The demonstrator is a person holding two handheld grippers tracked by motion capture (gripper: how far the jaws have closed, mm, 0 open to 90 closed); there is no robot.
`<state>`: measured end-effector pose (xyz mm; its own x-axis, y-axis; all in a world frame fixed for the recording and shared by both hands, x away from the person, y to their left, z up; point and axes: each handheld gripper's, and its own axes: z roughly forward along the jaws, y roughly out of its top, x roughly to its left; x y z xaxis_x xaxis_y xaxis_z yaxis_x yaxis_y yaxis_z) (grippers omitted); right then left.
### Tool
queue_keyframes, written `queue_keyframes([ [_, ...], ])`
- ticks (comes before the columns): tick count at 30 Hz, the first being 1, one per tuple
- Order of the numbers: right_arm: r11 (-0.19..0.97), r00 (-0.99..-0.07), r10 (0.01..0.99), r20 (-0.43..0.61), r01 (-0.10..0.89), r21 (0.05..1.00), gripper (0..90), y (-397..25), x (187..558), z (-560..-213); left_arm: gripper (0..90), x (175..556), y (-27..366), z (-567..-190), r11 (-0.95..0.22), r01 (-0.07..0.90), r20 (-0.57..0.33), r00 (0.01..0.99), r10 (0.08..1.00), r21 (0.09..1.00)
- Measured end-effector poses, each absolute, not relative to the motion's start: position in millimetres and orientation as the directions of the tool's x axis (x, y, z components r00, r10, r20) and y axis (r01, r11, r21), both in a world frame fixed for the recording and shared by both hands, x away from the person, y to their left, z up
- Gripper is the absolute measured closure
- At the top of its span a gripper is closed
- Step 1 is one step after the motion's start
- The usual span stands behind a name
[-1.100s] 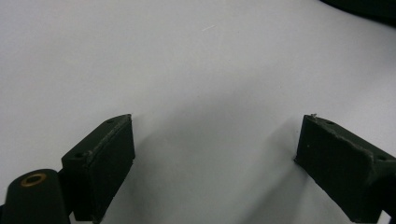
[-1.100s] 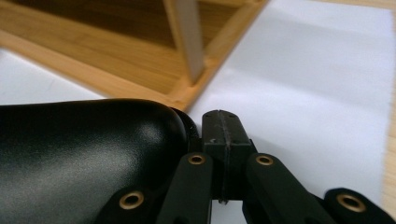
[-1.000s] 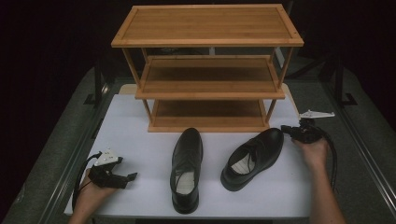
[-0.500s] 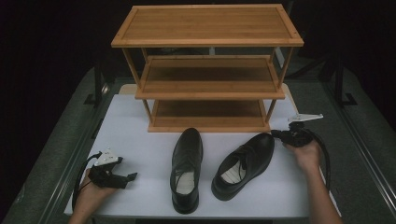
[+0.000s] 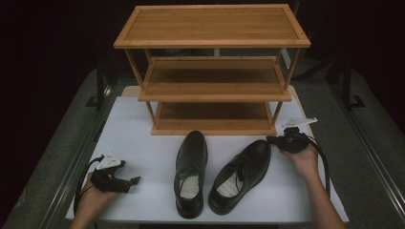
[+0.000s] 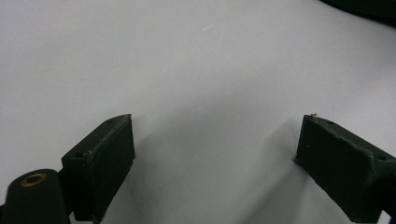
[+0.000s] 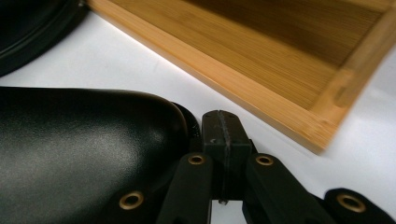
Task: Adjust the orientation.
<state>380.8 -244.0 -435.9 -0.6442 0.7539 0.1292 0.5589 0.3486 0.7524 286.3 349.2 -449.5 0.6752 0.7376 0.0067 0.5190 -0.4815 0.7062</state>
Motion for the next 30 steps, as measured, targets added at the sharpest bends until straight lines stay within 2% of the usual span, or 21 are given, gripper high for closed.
queue_keyframes([
  [6, 0.384, -0.674, 0.730, 0.111, 0.539, 0.749, 90.0, -228, 380, -435, 10.8, 286, 349, -449, -0.482, 0.519, 0.007, 0.675, 0.738, 0.706],
  [16, 0.299, -0.601, 0.792, 0.110, 0.538, 0.788, 90.0, -252, 365, -425, 10.7, 286, 349, -449, -0.482, 0.519, 0.008, 0.675, 0.738, 0.705],
  [20, 0.292, -0.581, 0.809, 0.086, 0.526, 0.799, 90.0, -259, 349, -424, 10.7, 286, 349, -449, -0.483, 0.520, 0.008, 0.675, 0.738, 0.705],
  [23, 0.250, -0.561, 0.820, 0.110, 0.525, 0.814, 90.0, -264, 333, -421, 10.7, 286, 349, -449, -0.483, 0.520, 0.008, 0.675, 0.738, 0.705],
  [30, 0.263, -0.591, 0.796, 0.134, 0.537, 0.801, 90.0, -259, 301, -424, 10.7, 286, 349, -449, -0.483, 0.519, 0.008, 0.675, 0.738, 0.705],
])
